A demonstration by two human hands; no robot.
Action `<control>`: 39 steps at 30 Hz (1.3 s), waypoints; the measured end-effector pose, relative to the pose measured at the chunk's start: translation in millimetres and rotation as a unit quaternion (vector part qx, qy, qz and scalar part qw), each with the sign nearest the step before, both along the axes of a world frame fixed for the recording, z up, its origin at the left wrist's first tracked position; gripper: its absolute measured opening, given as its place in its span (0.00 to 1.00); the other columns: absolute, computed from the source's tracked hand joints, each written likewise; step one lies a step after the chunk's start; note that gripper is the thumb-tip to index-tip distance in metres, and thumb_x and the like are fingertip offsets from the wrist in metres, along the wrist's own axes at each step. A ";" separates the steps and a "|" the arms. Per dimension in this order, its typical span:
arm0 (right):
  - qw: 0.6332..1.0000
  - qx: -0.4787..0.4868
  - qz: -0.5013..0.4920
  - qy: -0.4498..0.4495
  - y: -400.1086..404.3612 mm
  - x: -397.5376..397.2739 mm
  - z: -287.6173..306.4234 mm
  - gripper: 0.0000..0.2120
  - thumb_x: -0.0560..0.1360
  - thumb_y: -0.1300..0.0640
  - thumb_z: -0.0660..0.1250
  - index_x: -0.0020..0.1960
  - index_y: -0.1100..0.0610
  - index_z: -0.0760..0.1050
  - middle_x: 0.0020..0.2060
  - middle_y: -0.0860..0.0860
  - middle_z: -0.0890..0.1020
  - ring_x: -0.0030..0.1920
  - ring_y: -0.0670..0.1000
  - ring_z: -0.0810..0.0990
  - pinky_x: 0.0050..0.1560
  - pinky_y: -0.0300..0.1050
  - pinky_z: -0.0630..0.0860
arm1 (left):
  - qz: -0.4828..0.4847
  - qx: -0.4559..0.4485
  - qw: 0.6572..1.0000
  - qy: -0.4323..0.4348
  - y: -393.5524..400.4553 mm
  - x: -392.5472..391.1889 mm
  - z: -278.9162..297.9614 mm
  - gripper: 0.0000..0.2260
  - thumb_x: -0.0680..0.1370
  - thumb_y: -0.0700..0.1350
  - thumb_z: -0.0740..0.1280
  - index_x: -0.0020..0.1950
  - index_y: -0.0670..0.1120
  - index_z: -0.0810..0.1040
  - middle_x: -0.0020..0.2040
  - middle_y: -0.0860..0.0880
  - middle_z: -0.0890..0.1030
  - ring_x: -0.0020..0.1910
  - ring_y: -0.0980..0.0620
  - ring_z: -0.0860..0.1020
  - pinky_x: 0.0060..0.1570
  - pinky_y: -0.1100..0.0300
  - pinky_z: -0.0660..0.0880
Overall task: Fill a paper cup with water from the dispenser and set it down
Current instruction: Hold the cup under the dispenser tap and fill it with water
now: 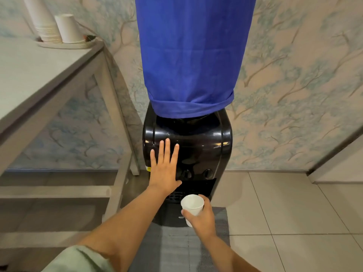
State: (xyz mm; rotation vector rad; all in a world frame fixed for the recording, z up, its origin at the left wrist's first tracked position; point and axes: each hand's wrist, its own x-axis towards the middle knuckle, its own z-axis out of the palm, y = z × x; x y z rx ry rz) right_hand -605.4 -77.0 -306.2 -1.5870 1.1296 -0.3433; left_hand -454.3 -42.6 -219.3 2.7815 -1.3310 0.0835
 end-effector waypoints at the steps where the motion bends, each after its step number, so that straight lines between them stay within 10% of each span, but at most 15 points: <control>1: 1.000 0.001 0.006 0.006 -3.5 3.3 -3.7 0.37 0.60 0.55 0.78 0.66 0.53 0.67 0.56 0.50 0.75 0.58 0.52 0.74 0.61 0.51 0.75 | -0.003 0.007 1.000 -0.008 -6.8 4.5 1.1 0.56 0.67 0.59 0.73 0.69 0.48 0.27 0.76 0.41 0.33 0.69 0.43 0.27 0.67 0.42 0.32; 13: 0.998 0.027 0.042 0.037 -44.0 39.4 -28.0 0.35 0.62 0.58 0.78 0.66 0.53 0.67 0.50 0.47 0.74 0.54 0.50 0.73 0.60 0.48 0.75 | -0.006 0.036 0.999 0.027 -44.0 30.4 -9.0 0.62 0.61 0.63 0.75 0.67 0.53 0.23 0.68 0.47 0.23 0.63 0.48 0.17 0.60 0.46 0.19; 18: 0.997 0.067 0.032 0.025 -50.9 56.8 -36.8 0.32 0.64 0.63 0.77 0.63 0.53 0.68 0.49 0.47 0.76 0.52 0.50 0.75 0.46 0.32 0.74 | 0.001 0.013 0.999 0.036 -48.3 32.3 -16.2 0.63 0.61 0.62 0.76 0.68 0.56 0.24 0.70 0.51 0.23 0.63 0.50 0.15 0.60 0.47 0.19; 26: 0.995 0.094 0.003 0.025 -55.0 89.0 -48.0 0.22 0.63 0.60 0.76 0.49 0.52 0.66 0.43 0.49 0.78 0.45 0.50 0.77 0.47 0.44 0.76 | -0.003 -0.041 0.999 0.021 -52.0 37.3 -32.0 0.59 0.59 0.56 0.80 0.74 0.56 0.38 0.74 0.52 0.36 0.67 0.51 0.19 0.65 0.46 0.23; 32: 0.994 0.108 -0.035 -0.008 -58.4 94.9 -51.1 0.25 0.65 0.63 0.76 0.51 0.48 0.65 0.38 0.42 0.76 0.38 0.40 0.76 0.30 0.22 0.71 | -0.007 -0.072 0.997 -0.008 -52.1 38.9 -39.2 0.58 0.58 0.56 0.79 0.75 0.54 0.42 0.75 0.50 0.40 0.70 0.50 0.22 0.67 0.45 0.26; 39: 0.991 0.117 -0.045 -0.042 -61.8 96.0 -50.4 0.28 0.66 0.68 0.74 0.61 0.54 0.68 0.46 0.50 0.78 0.47 0.49 0.79 0.28 0.21 0.70 | -0.004 -0.103 0.993 -0.055 -53.4 40.2 -47.3 0.57 0.58 0.56 0.78 0.75 0.53 0.43 0.76 0.46 0.45 0.72 0.48 0.26 0.69 0.44 0.29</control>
